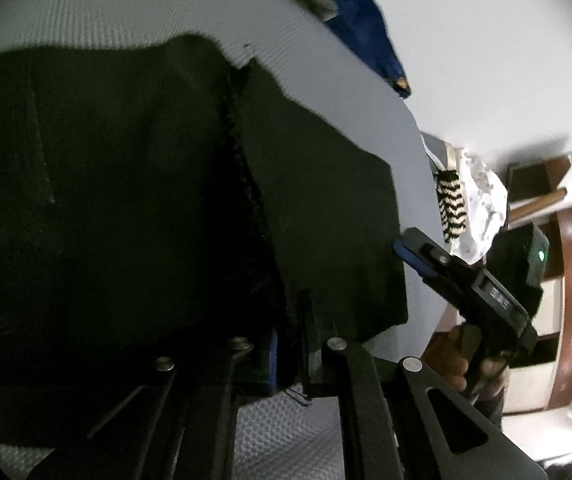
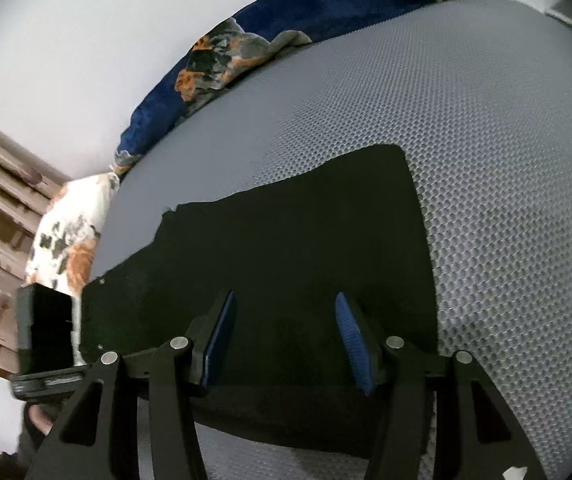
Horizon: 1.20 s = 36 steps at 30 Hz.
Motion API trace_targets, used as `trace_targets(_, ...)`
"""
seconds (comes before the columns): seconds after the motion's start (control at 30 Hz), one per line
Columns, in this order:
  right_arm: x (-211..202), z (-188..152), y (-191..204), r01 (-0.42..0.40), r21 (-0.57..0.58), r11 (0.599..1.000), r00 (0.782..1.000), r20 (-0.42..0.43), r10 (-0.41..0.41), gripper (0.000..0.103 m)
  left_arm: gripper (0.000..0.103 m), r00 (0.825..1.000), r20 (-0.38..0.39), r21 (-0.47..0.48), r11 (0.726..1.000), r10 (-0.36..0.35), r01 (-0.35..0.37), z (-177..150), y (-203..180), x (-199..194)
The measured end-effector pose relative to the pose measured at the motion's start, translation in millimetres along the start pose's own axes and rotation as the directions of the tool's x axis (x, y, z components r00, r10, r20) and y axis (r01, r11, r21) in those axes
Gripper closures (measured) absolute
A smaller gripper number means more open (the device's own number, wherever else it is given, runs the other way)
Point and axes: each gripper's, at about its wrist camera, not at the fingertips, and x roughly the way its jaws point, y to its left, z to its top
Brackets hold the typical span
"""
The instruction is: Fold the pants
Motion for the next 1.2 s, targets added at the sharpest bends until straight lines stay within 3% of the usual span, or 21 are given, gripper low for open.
trace_targets(0.3, 11.2, -11.2, 11.7, 0.127, -0.123, 0.984, 0.991, -0.035, -0.132, 0.052, 0.095, 0.994, -0.01, -0.006, 0.994, 0.105, -0.105, -10.6, 17.3, 6.9)
trace_targets(0.53, 23.5, -16.7, 15.4, 0.206, -0.189, 0.96, 0.975, -0.049, -0.218, 0.052, 0.09, 0.979, 0.026, 0.08, 0.975, 0.203, -0.205, -11.6, 6.3, 2.0)
trace_targets(0.63, 20.5, -11.5, 16.0, 0.207, -0.183, 0.961, 0.975, -0.036, -0.217, 0.052, 0.087, 0.963, 0.069, 0.126, 0.955, 0.262, -0.269, -10.3, -1.1, -6.8)
trace_targets(0.73, 17.0, -0.3, 19.5, 0.253, -0.211, 0.944, 0.966, 0.008, -0.257, 0.052, 0.085, 0.934, 0.146, 0.175, 0.92, 0.327, -0.35, -3.9, -10.5, -14.7)
trace_targets(0.9, 24.4, 22.8, 21.4, 0.315, -0.255, 0.914, 0.948, 0.049, -0.313, 0.052, 0.084, 0.907, 0.227, 0.22, 0.888, 0.356, -0.403, 12.5, -19.2, -15.7)
trace_targets(0.97, 28.6, 30.1, 19.7, 0.333, -0.257, 0.907, 0.942, 0.056, -0.33, 0.052, 0.081, 0.888, 0.264, 0.219, 0.873, 0.376, -0.435, 21.3, -22.4, -12.0)
trace_targets(1.03, 32.6, 37.7, 18.0, 0.338, -0.261, 0.904, 0.94, 0.058, -0.335, 0.053, 0.073, 0.885, 0.272, 0.218, 0.871, 0.379, -0.44, 30.4, -23.5, -7.3)
trace_targets(1.2, 40.6, 47.1, 20.3, 0.36, -0.281, 0.89, 0.932, 0.071, -0.355, 0.053, 0.071, 0.871, 0.281, 0.212, 0.859, 0.403, -0.466, 51.2, -24.4, 7.4)
